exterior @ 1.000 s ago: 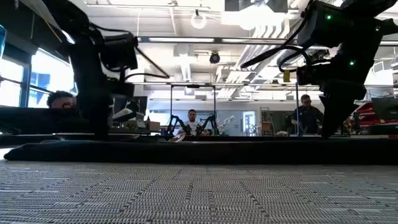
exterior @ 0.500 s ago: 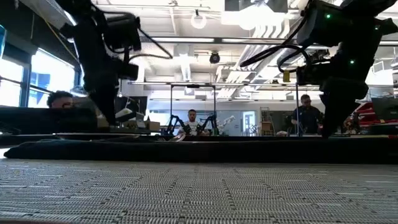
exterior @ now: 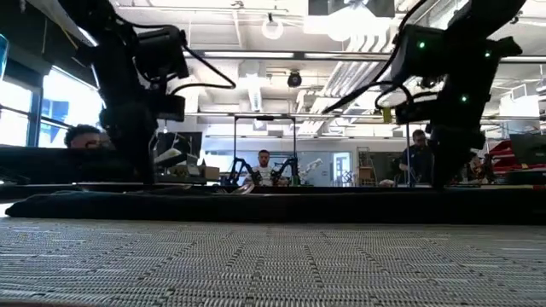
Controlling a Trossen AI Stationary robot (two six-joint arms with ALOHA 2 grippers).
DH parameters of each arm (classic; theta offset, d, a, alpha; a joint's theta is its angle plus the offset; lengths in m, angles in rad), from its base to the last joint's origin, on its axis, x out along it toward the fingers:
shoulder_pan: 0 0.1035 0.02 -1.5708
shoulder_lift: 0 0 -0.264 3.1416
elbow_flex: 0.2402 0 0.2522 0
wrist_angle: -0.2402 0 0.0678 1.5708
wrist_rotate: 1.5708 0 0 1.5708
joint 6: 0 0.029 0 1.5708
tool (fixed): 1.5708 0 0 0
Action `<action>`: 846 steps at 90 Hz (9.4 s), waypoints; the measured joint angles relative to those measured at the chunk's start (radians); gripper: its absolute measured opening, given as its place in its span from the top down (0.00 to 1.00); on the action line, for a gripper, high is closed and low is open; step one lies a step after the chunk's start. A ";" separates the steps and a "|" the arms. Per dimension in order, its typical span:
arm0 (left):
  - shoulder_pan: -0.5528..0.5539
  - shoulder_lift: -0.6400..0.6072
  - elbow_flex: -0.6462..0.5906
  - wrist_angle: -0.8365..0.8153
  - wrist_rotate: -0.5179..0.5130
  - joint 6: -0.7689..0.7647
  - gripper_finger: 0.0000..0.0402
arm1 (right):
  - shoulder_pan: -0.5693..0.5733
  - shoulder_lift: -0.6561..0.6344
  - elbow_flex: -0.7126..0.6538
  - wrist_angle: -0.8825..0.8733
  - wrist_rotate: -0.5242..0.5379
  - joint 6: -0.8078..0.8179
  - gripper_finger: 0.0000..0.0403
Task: Set table place
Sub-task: Fold the black napkin
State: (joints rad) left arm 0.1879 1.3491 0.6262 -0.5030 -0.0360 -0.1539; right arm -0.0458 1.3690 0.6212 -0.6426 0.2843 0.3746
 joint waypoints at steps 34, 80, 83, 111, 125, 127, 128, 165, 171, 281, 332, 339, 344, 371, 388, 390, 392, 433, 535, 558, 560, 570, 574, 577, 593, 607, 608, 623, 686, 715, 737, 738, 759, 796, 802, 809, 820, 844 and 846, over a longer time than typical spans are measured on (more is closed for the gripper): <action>0.000 -0.005 -0.110 0.069 -0.021 -0.070 0.60 | -0.009 0.087 -0.002 -0.073 0.226 0.102 0.52; -0.036 -0.059 0.044 0.003 0.011 0.010 0.60 | 0.006 -0.105 0.085 -0.105 0.092 0.072 0.52; -0.045 -0.062 0.053 0.031 0.031 0.021 0.60 | 0.010 -0.116 0.085 -0.079 0.076 0.065 0.52; -0.121 0.012 0.059 0.139 0.064 0.053 0.60 | 0.085 -0.117 0.037 0.075 -0.011 0.053 0.52; -0.211 0.009 0.109 0.119 0.055 0.070 0.61 | 0.164 -0.143 0.037 0.158 -0.143 0.076 0.52; -0.233 0.009 0.121 0.109 0.051 0.080 0.61 | 0.177 -0.145 0.037 0.179 -0.176 0.090 0.52; -0.245 0.008 0.125 0.105 0.049 0.083 0.62 | 0.185 -0.146 0.037 0.189 -0.193 0.098 0.52; -0.458 0.052 0.178 0.305 -0.094 0.066 0.62 | 0.504 -0.117 0.039 0.245 -0.213 0.201 0.52; -0.470 0.066 0.209 0.235 -0.137 0.068 0.59 | 0.529 -0.119 0.046 0.203 -0.172 0.201 0.52; -0.257 0.291 0.170 0.117 0.016 0.026 0.47 | 0.311 -0.098 0.054 -0.044 -0.095 -0.032 0.52; -0.280 0.320 0.155 0.139 -0.014 0.027 0.47 | 0.298 -0.023 0.051 -0.068 -0.138 -0.124 0.52; -0.280 0.320 0.155 0.141 -0.014 0.027 0.47 | 0.296 0.014 0.051 -0.065 -0.138 -0.153 0.52; -0.280 0.321 0.155 0.141 -0.014 0.027 0.47 | 0.284 0.042 0.051 -0.066 -0.131 -0.158 0.52; -0.280 0.321 0.154 0.142 -0.015 0.026 0.47 | 0.194 0.083 0.051 -0.076 -0.149 -0.191 0.52; -0.280 0.321 0.154 0.142 -0.016 0.027 0.47 | 0.152 0.094 0.052 -0.069 -0.186 -0.229 0.52; -0.280 0.321 0.154 0.142 -0.016 0.028 0.47 | 0.148 0.100 0.052 -0.067 -0.192 -0.235 0.52; -0.280 0.321 0.154 0.142 -0.016 0.030 0.47 | 0.144 0.107 0.053 -0.065 -0.199 -0.241 0.52; -0.282 0.322 0.153 0.139 -0.014 0.064 0.71 | 0.137 0.175 0.059 -0.059 -0.247 -0.258 0.78; -0.340 0.127 0.329 -0.180 -0.115 0.024 1.00 | 0.211 -0.137 0.185 -0.280 -0.081 -0.147 1.00; -0.340 0.045 0.364 -0.246 -0.116 -0.010 1.00 | 0.211 -0.210 0.195 -0.317 -0.075 -0.109 1.00; -0.340 0.040 0.366 -0.256 -0.116 -0.018 1.00 | 0.212 -0.216 0.195 -0.321 -0.075 -0.100 1.00; -0.340 0.008 0.372 -0.298 -0.104 -0.053 1.00 | 0.220 -0.244 0.196 -0.350 -0.073 -0.069 1.00; -0.340 0.005 0.372 -0.309 -0.104 -0.055 1.00 | 0.226 -0.251 0.196 -0.355 -0.066 -0.061 1.00; -0.341 0.005 0.372 -0.308 -0.104 -0.055 1.00 | 0.230 -0.255 0.196 -0.358 -0.062 -0.059 1.00; -0.365 0.003 0.372 -0.303 -0.094 -0.079 1.00 | 0.275 -0.271 0.196 -0.358 -0.086 0.008 1.00; -0.407 0.003 0.372 -0.265 -0.038 -0.119 1.00 | 0.336 -0.271 0.197 -0.354 -0.121 0.069 1.00; -0.410 0.003 0.372 -0.260 -0.033 -0.123 1.00 | 0.339 -0.271 0.197 -0.352 -0.126 0.073 1.00; -0.459 0.003 0.372 -0.169 0.072 -0.197 1.00 | 0.414 -0.271 0.216 -0.337 -0.212 0.157 1.00; -0.477 0.013 0.147 0.039 -0.119 -0.186 1.00 | 0.452 -0.271 -0.043 -0.102 -0.189 0.337 1.00; -0.441 0.012 0.079 0.028 -0.157 -0.156 0.90 | 0.393 -0.271 -0.097 -0.117 -0.203 0.367 0.91; -0.423 0.012 0.166 -0.050 -0.171 -0.129 0.73 | 0.379 -0.271 0.039 -0.276 -0.250 0.343 0.69; -0.423 0.011 0.175 -0.051 -0.169 -0.129 0.72 | 0.379 -0.271 0.051 -0.287 -0.257 0.343 0.69; -0.454 0.025 0.212 0.210 -0.143 -0.079 0.70 | 0.467 -0.271 0.176 -0.151 -0.267 0.377 0.60; -0.481 0.287 0.118 0.433 -0.106 -0.099 0.70 | 0.655 -0.049 -0.164 0.507 0.069 0.414 0.60; -0.484 0.311 0.118 0.409 -0.115 -0.112 0.70 | 0.672 -0.012 -0.168 0.504 0.040 0.432 0.60; -0.485 0.329 0.121 0.386 -0.136 -0.135 0.70 | 0.695 0.021 -0.166 0.506 0.036 0.430 0.60; -0.486 0.343 0.103 0.383 -0.146 -0.176 0.70 | 0.726 0.050 -0.161 0.509 0.053 0.439 0.60; -0.485 0.330 0.073 0.405 -0.147 -0.210 0.70 | 0.759 0.008 -0.163 0.476 0.009 0.512 0.60; -0.484 0.325 0.073 0.408 -0.147 -0.210 0.70 | 0.759 -0.003 -0.164 0.470 -0.005 0.520 0.60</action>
State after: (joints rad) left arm -0.2966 1.6745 0.6991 -0.0952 -0.1833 -0.3641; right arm 0.7130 1.3663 0.4576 -0.1728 0.2796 0.8944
